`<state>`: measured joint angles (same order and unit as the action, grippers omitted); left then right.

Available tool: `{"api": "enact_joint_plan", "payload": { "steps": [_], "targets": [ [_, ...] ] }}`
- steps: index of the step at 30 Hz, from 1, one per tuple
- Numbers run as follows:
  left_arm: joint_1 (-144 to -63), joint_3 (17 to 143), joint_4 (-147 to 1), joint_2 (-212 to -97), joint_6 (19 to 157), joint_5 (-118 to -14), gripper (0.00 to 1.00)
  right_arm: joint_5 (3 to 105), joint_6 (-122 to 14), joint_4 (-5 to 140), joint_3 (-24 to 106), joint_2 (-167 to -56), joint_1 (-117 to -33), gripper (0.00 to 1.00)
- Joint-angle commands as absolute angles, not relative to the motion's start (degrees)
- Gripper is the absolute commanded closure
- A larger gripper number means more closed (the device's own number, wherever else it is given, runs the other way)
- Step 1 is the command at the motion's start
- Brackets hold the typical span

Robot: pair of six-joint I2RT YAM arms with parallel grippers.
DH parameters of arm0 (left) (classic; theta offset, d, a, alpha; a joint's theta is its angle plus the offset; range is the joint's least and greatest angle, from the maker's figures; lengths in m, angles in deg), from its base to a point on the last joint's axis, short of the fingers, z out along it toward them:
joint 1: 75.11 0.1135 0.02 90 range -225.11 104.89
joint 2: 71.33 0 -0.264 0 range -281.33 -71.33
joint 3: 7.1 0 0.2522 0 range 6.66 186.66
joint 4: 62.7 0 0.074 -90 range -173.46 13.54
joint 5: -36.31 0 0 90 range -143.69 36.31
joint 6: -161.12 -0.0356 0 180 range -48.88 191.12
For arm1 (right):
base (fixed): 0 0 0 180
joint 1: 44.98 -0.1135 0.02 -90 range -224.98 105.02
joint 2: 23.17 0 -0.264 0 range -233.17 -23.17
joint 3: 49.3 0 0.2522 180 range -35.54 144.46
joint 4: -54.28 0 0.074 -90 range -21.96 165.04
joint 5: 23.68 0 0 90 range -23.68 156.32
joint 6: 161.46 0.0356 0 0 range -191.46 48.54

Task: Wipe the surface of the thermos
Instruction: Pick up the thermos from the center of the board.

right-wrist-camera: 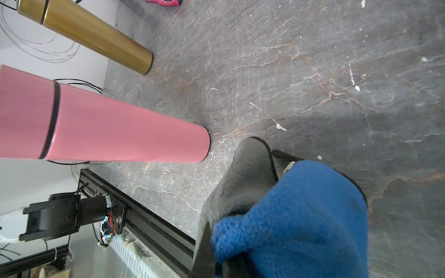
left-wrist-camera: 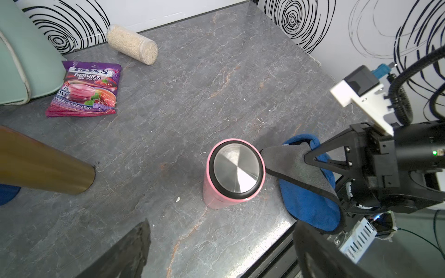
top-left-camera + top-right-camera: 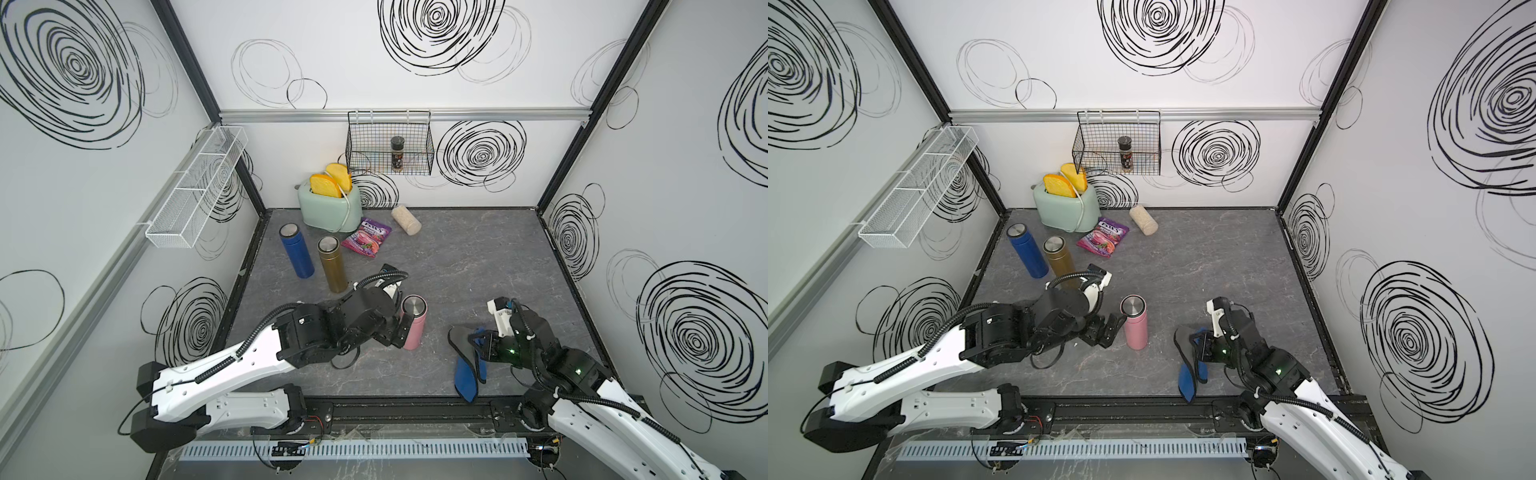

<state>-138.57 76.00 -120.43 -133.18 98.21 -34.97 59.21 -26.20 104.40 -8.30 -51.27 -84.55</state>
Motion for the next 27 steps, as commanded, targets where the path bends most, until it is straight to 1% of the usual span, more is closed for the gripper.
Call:
{"api": "enact_joint_plan", "payload": {
  "steps": [1, 5, 9, 12, 16, 22, 27],
  "targets": [
    [-136.4, 76.4, -116.5, -134.4, 92.8, -40.4, 0.03, 63.2, -21.9, 100.9, -11.6, -50.6, -86.7, 1.00],
    [-135.3, 76.3, -115.0, -138.5, 89.5, -44.5, 0.03, 65.9, -19.3, 96.0, -14.7, -51.5, -91.1, 1.00],
    [-132.8, 76.3, -113.1, -141.7, 88.2, -47.2, 0.03, 70.0, -17.6, 95.3, -14.9, -53.9, -95.6, 1.00],
    [-131.6, 76.0, -111.2, -144.1, 87.2, -51.5, 0.03, 70.5, -17.2, 92.7, -15.9, -55.2, -97.5, 1.00],
    [-131.5, 75.4, -109.8, -147.0, 87.2, -52.0, 0.03, 71.1, -16.7, 90.5, -17.7, -55.9, -98.4, 1.00],
    [-131.5, 73.3, -107.9, -150.2, 87.8, -53.5, 0.03, 70.2, -16.0, 90.3, -19.6, -53.7, -98.5, 1.00],
    [-131.8, 71.0, -107.2, -151.2, 88.0, -52.6, 0.00, 70.0, -15.5, 91.9, -21.0, -51.1, -98.6, 1.00]
  ]
}}
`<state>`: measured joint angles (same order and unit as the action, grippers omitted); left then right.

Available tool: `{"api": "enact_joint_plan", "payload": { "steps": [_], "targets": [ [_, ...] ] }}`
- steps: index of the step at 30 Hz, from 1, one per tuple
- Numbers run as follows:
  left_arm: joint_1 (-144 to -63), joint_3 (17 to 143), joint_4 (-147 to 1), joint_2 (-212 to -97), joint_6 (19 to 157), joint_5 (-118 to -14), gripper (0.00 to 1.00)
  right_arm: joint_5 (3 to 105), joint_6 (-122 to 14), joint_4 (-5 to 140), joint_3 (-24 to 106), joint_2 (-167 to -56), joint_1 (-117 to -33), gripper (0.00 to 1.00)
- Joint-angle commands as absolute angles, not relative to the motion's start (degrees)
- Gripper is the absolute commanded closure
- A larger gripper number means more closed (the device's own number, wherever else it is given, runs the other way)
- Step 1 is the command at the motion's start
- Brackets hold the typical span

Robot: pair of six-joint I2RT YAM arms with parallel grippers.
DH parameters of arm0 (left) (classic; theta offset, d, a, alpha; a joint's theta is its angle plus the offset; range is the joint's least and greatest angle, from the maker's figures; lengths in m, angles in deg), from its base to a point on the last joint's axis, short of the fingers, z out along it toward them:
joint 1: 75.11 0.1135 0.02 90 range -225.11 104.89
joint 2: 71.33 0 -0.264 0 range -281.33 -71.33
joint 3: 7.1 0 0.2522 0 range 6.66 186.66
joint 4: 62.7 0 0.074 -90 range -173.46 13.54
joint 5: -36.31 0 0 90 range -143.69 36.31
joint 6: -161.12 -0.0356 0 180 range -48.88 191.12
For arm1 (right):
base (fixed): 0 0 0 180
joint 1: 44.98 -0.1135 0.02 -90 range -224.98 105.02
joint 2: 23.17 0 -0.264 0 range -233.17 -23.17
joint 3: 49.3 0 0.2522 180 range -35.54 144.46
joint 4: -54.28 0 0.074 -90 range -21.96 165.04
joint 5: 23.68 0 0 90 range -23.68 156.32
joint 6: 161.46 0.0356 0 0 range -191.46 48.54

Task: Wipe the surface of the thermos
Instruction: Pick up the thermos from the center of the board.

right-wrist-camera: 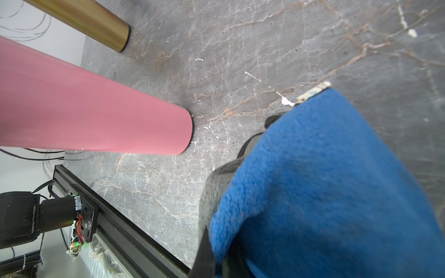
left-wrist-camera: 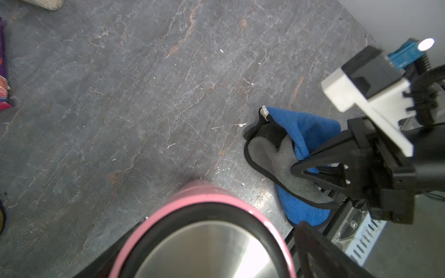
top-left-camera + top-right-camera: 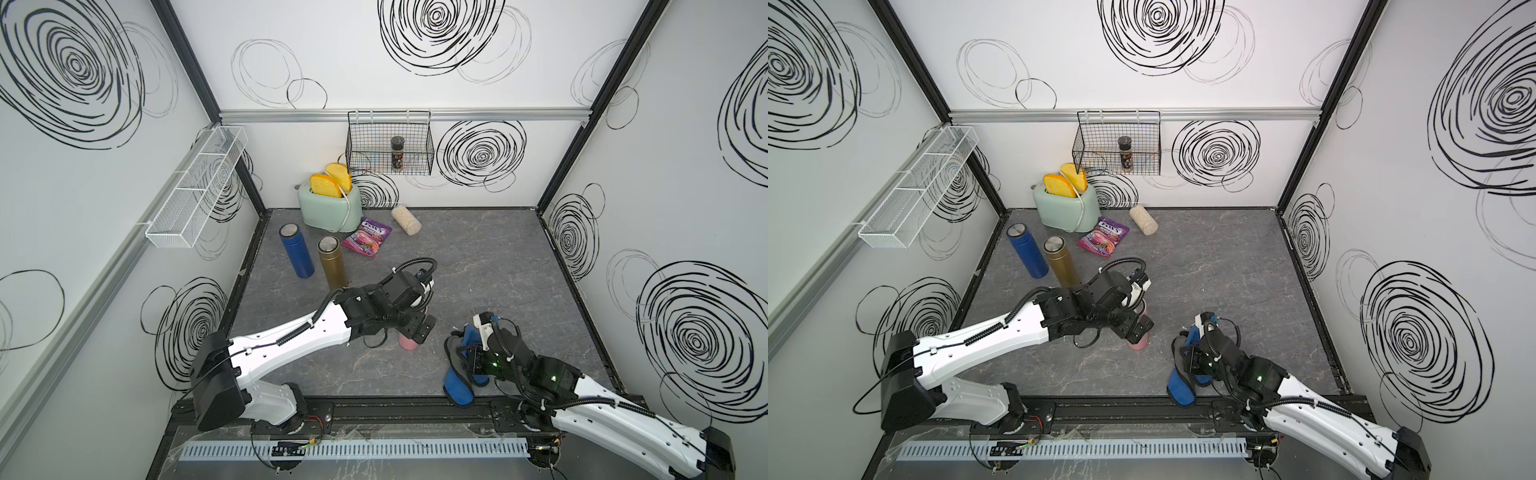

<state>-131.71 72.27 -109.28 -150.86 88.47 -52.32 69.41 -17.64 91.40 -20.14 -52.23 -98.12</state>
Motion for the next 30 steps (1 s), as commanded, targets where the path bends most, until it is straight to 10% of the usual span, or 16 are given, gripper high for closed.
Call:
{"api": "enact_joint_plan", "payload": {
  "steps": [1, 14, 25, 30],
  "targets": [
    [-131.8, 70.4, -106.6, -151.3, 87.9, -52.7, 0.00, 70.0, -15.4, 92.3, -21.2, -50.6, -98.6, 1.00],
    [-132.6, 64.9, -100.1, -152.0, 87.3, -51.1, 0.17, 69.9, -16.3, 94.0, -18.5, -49.6, -98.9, 1.00],
    [-134.1, 56.0, -98.6, -146.2, 89.0, -51.0, 1.00, 73.2, -22.7, 94.9, -2.6, -59.5, -100.4, 1.00],
    [-137.7, 51.8, -98.3, -135.8, 91.4, -45.7, 1.00, 74.2, -25.3, 92.6, 9.0, -66.9, -106.7, 1.00]
  ]
}}
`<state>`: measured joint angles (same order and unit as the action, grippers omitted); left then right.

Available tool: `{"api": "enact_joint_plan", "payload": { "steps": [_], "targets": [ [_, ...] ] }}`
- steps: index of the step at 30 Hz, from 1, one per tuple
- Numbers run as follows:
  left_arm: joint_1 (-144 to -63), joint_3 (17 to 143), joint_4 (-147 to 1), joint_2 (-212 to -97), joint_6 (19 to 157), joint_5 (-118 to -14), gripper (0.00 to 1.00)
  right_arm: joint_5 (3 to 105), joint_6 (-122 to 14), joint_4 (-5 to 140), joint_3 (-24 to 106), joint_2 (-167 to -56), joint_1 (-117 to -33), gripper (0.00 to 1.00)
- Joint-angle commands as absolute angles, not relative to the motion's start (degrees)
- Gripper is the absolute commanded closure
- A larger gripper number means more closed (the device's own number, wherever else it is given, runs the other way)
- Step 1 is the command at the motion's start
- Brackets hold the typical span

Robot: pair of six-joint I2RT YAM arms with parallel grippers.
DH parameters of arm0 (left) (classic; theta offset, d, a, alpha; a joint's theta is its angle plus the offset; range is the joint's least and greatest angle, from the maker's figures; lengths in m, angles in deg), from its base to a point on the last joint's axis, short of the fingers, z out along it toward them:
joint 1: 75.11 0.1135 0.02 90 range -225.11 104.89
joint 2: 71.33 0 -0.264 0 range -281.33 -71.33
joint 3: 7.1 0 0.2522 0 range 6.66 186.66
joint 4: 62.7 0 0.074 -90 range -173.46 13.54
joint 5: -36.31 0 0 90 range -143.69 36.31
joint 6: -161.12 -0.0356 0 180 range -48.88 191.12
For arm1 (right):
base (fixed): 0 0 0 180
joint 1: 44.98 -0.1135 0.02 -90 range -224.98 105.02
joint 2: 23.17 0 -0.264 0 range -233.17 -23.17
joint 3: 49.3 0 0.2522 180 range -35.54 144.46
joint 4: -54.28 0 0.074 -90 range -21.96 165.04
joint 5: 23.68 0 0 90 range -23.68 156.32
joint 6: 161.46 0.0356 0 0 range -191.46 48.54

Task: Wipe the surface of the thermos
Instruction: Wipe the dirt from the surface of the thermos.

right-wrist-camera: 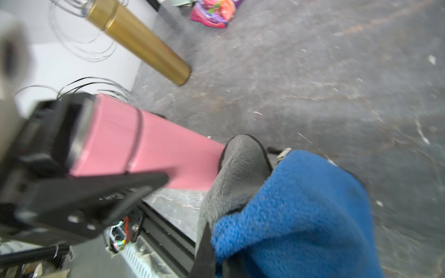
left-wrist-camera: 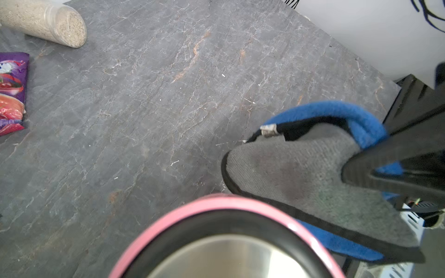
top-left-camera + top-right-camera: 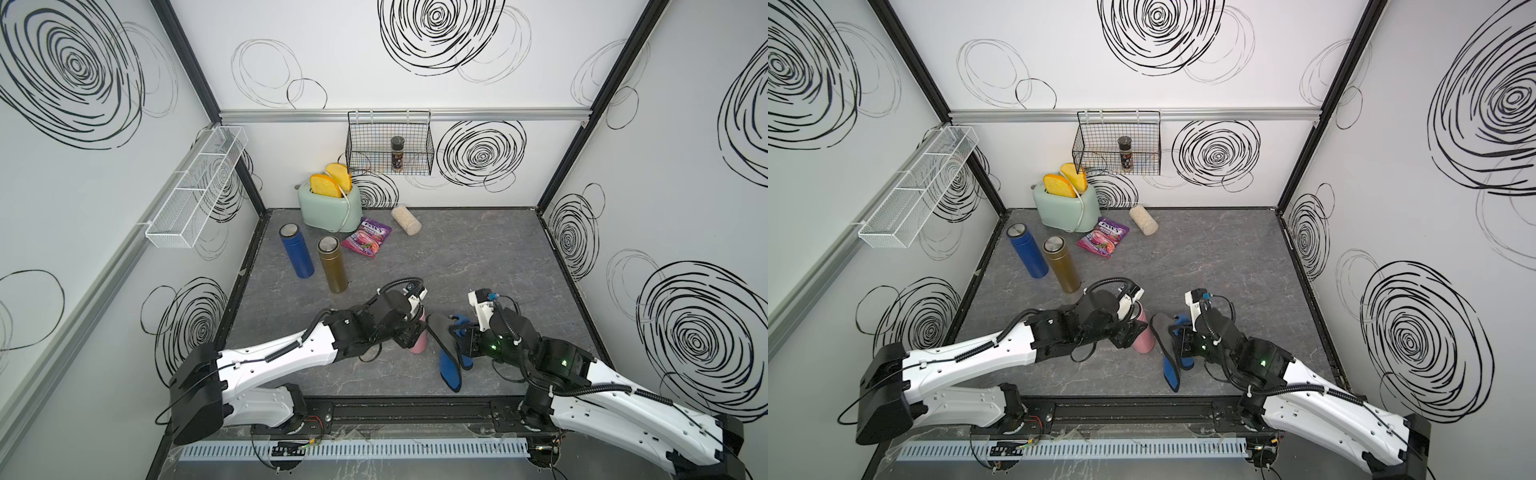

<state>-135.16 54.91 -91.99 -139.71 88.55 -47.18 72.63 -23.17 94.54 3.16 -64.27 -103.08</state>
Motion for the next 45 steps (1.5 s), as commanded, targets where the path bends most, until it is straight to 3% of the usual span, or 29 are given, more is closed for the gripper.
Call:
{"api": "enact_joint_plan", "payload": {
  "steps": [1, 5, 10, 14, 16, 21, 25, 35, 39, 45],
  "targets": [
    [-139.0, 51.3, -98.1, -133.2, 91.2, -43.8, 1.00, 74.6, -25.5, 91.8, 11.4, -68.4, -108.8, 1.00],
    [-145.8, 49.4, -96.6, -120.2, 91.3, -33.8, 1.00, 79.9, -27.5, 88.5, 21.1, -76.4, -121.6, 1.00],
    [-150.5, 44.3, -91.0, -108.7, 90.5, -32.6, 1.00, 84.8, -30.7, 84.1, 29.4, -83.8, -132.9, 1.00],
    [-155.8, 41.6, -87.4, -104.9, 86.6, -29.8, 1.00, 81.6, -31.5, 75.6, 25.7, -83.3, -133.7, 1.00],
    [-159.3, 40.5, -84.1, -103.3, 83.9, -27.4, 1.00, 86.1, -28.8, 74.9, 20.8, -80.2, -133.4, 1.00],
    [-169.1, 39.3, -76.5, -101.9, 77.0, -18.3, 1.00, 90.2, -21.3, 78.5, 8.1, -65.5, -129.7, 1.00],
    [-172.3, 40.4, -72.2, -105.2, 73.3, -15.8, 1.00, 89.9, -19.3, 80.5, 4.3, -57.2, -130.2, 1.00],
    [-173.9, 42.8, -70.6, -111.0, 74.0, -9.2, 1.00, 98.2, -22.4, 92.5, 25.2, -78.1, -143.4, 1.00],
    [-174.0, 43.2, -73.4, -106.2, 78.0, -9.3, 1.00, 101.8, -12.8, 92.5, 13.8, -73.8, -142.9, 1.00],
    [-173.5, 45.0, -75.5, -102.1, 81.9, -11.2, 1.00, 98.8, -11.8, 78.0, -8.5, -56.2, -140.8, 1.00]
  ]
}}
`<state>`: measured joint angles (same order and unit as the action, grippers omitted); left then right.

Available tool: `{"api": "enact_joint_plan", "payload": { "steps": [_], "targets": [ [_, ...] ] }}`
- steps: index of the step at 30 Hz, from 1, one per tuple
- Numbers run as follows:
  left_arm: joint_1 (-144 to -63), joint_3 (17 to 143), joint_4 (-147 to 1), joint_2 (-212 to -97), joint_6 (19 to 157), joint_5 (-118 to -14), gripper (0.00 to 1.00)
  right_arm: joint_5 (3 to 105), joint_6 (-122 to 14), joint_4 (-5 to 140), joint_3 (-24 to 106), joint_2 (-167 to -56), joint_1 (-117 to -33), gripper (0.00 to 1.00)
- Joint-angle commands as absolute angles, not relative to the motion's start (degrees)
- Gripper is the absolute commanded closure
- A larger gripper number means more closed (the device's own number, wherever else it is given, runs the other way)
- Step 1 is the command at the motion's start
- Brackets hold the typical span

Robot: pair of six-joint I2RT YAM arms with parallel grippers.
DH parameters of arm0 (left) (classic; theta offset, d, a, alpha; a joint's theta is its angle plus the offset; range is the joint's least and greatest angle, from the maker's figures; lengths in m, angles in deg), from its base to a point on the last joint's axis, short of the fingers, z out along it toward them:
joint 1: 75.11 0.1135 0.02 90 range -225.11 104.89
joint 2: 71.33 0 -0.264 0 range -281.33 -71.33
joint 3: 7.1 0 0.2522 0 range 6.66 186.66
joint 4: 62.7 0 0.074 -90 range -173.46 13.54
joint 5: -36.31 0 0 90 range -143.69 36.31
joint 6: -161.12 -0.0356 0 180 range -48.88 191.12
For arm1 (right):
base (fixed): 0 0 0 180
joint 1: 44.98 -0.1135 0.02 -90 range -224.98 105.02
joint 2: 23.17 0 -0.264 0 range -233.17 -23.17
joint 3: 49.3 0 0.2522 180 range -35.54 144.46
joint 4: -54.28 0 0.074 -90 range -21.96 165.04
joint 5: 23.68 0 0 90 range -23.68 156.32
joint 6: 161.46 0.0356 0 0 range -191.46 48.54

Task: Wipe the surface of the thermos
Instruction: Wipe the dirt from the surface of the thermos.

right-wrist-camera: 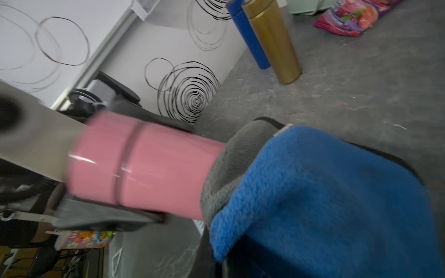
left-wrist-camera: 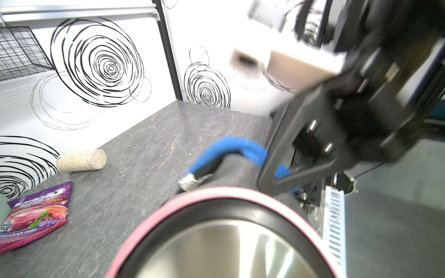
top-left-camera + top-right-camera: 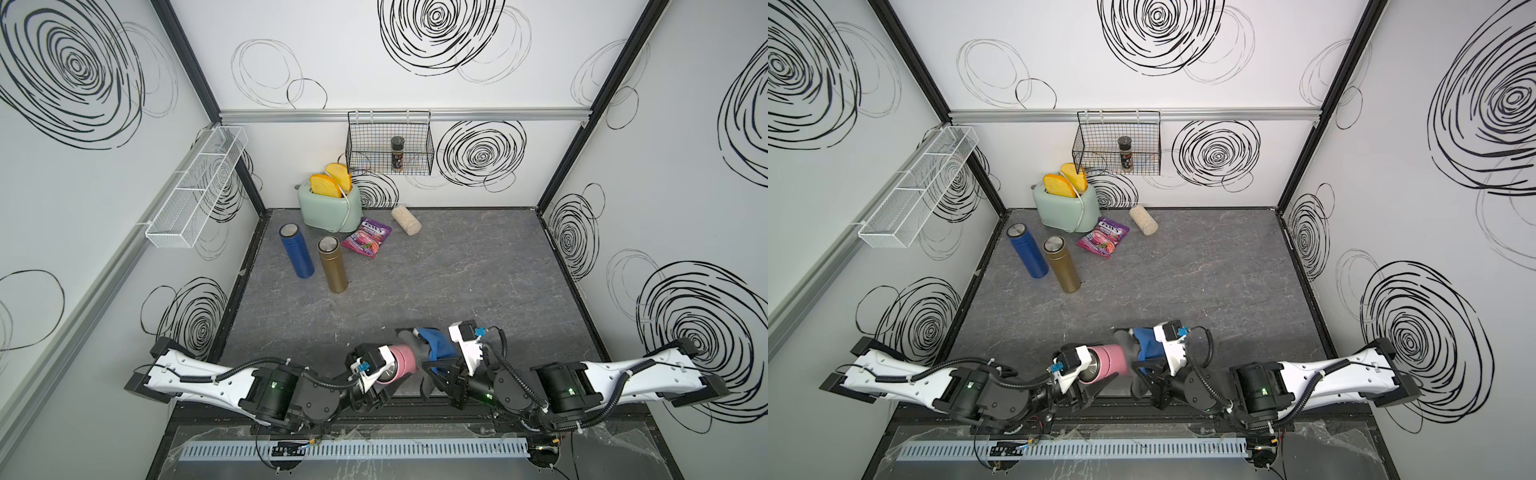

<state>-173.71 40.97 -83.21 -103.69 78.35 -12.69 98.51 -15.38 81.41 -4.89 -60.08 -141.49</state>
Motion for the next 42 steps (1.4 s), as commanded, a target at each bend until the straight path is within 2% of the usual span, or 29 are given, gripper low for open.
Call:
{"api": "enact_joint_plan", "payload": {
  "steps": [1, 4, 10, 13, 15, 18, 23, 26, 28, 34, 36, 39, 42],
  "targets": [
    [-173.3, 45.7, -76.4, -102.5, 82.5, -11.5, 1.00, 98.8, -12.4, 77.2, -8.8, -54.7, -141.1, 1.00],
    [-172.6, 47.4, -79.0, -105.0, 83.6, -13.1, 1.00, 100.4, -16.1, 78.3, -3.2, -56.8, -142.4, 1.00],
    [-170.6, 50.4, -85.9, -109.7, 87.6, -14.4, 1.00, 111.0, -21.5, 91.8, 22.3, -76.2, -150.6, 1.00],
    [-168.5, 50.5, -88.7, -110.0, 90.2, -16.2, 1.00, 112.6, -24.1, 93.4, 28.7, -82.6, -152.9, 1.00],
    [-167.0, 50.1, -89.3, -109.6, 91.5, -18.9, 1.00, 114.1, -22.9, 93.7, 28.3, -83.8, -152.9, 1.00],
    [-165.5, 49.6, -88.8, -108.0, 92.7, -21.8, 1.00, 115.8, -15.5, 94.0, 20.1, -80.3, -151.1, 1.00],
    [-161.4, 51.5, -92.2, -107.5, 97.8, -26.3, 1.00, 107.1, -10.1, 84.5, -0.9, -65.5, -142.3, 1.00],
    [-156.9, 53.4, -96.2, -110.0, 100.3, -31.8, 1.00, 106.1, -13.4, 77.5, -5.5, -58.0, -142.2, 1.00],
    [-154.4, 53.7, -97.3, -111.2, 101.5, -35.5, 1.00, 107.4, -16.6, 78.0, -2.0, -58.6, -143.1, 1.00],
    [-150.6, 51.1, -96.2, -111.6, 102.5, -42.5, 1.00, 113.0, -24.4, 93.1, 23.1, -77.1, -145.5, 1.00],
    [-149.7, 50.7, -96.7, -111.5, 102.8, -44.3, 1.00, 113.0, -26.3, 95.2, 28.0, -80.6, -145.6, 1.00],
    [-149.1, 49.8, -96.5, -110.0, 103.1, -45.8, 1.00, 114.8, -24.6, 94.8, 25.8, -81.1, -145.1, 1.00],
    [-148.5, 49.2, -96.8, -107.9, 103.4, -46.4, 1.00, 111.1, -18.5, 91.9, 15.6, -76.7, -142.4, 1.00]
  ]
}}
